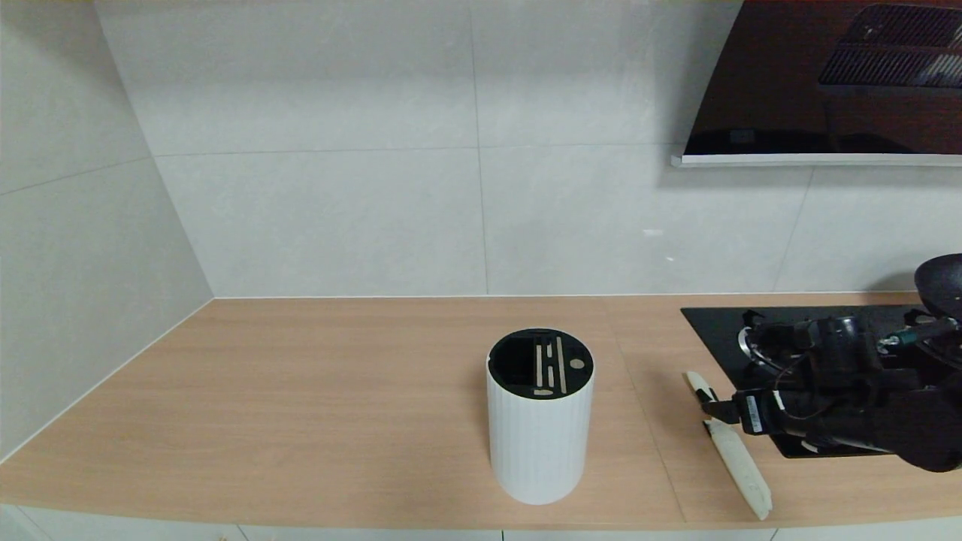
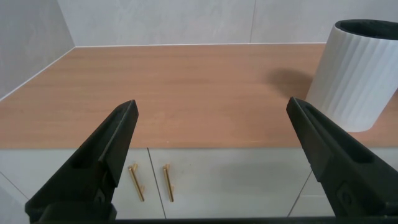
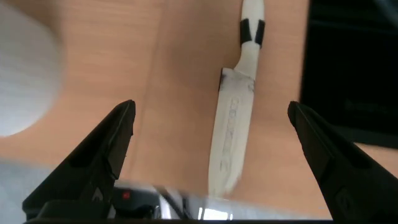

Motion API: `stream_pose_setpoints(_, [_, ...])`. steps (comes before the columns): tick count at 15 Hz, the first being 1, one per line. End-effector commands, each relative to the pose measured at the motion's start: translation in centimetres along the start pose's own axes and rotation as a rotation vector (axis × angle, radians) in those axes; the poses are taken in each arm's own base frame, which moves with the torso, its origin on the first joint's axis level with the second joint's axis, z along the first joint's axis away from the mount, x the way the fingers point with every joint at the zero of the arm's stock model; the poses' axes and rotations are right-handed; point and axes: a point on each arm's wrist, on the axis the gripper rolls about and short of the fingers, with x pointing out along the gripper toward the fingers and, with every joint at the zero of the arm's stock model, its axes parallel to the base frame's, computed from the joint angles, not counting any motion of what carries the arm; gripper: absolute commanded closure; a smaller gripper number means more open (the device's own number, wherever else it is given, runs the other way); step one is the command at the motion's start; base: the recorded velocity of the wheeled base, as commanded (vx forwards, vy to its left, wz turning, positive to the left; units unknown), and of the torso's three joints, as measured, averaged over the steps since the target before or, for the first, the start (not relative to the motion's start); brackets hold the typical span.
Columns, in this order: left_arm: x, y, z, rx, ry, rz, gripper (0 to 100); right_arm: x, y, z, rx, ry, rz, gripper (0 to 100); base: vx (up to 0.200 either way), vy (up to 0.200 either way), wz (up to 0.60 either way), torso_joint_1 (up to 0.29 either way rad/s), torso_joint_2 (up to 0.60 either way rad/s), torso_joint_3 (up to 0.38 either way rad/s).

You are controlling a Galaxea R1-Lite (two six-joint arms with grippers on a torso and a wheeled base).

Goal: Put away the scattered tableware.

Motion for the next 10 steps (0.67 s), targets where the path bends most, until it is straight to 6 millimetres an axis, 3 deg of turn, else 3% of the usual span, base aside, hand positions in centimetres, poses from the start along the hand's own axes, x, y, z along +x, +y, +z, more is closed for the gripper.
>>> stream_pose_setpoints(1, [0.0, 0.0, 0.0, 0.0, 0.001, 0.001, 0, 5.5, -0.1, -3.3, -0.002, 0.097, -0.04, 0, 0.0, 0.0, 0.0, 0.0, 0.0, 0.0])
stream_pose_setpoints(6, [0.0, 0.0, 0.0, 0.0, 0.001, 0.001, 0, 8.0, -0.5, -4.2, 0.009, 0.105, -0.066, 0, 0.0, 0.0, 0.0, 0.0, 0.0, 0.0])
stream_pose_setpoints(10, [0.0, 0.0, 0.0, 0.0, 0.001, 0.001, 0, 8.8, -0.8, -4.3, 0.029, 0.088, -0.084, 0, 0.0, 0.0, 0.0, 0.0, 0.0, 0.0])
